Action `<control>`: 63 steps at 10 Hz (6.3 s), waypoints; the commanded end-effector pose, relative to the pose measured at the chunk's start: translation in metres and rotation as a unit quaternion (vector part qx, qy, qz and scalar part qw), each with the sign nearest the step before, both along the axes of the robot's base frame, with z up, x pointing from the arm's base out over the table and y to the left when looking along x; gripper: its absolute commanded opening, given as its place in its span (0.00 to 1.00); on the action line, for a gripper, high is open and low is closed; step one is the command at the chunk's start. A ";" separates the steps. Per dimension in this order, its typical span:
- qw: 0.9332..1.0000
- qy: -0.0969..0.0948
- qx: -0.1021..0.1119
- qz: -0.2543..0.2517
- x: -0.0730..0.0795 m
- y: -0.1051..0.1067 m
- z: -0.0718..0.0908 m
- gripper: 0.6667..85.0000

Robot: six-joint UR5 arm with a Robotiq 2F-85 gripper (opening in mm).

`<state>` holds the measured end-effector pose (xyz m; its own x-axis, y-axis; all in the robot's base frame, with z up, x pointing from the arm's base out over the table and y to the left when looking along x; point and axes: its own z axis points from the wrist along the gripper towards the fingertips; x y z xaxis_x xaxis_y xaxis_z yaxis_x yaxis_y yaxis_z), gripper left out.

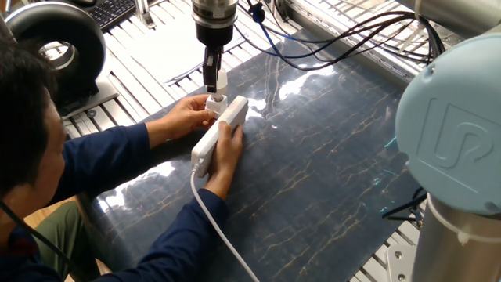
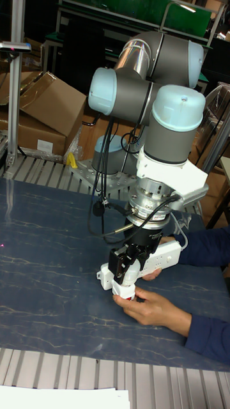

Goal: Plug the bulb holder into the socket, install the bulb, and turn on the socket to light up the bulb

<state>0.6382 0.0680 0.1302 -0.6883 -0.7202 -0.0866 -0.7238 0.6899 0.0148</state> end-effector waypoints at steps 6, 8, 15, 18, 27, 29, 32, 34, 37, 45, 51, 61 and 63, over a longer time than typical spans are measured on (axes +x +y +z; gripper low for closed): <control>0.984 -0.039 0.020 0.171 0.001 0.022 -0.002 0.73; 0.980 -0.034 0.022 0.195 -0.005 0.023 -0.004 0.73; 0.971 -0.028 0.000 0.237 -0.012 0.002 0.002 0.73; 0.967 -0.028 -0.003 0.254 -0.014 0.001 0.003 0.73; 0.976 -0.034 -0.041 0.210 -0.010 -0.004 -0.002 0.00; 0.978 -0.034 -0.030 0.203 -0.011 0.001 -0.002 0.00; 0.979 -0.028 -0.025 0.201 -0.014 0.001 -0.003 0.00; 0.980 -0.023 -0.021 0.195 -0.015 0.002 -0.004 0.00; 0.985 -0.009 -0.020 0.172 -0.020 0.000 -0.007 0.00; 0.994 0.011 -0.028 0.103 -0.027 -0.001 -0.009 0.00; 0.998 0.023 -0.024 0.055 -0.031 0.001 -0.010 0.00; 0.998 0.052 -0.020 -0.035 -0.037 0.010 -0.010 0.00; 0.997 0.058 -0.012 -0.054 -0.039 0.015 -0.010 0.00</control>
<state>0.5999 0.0764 0.1194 -0.7351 -0.6775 0.0225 -0.6759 0.7351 0.0524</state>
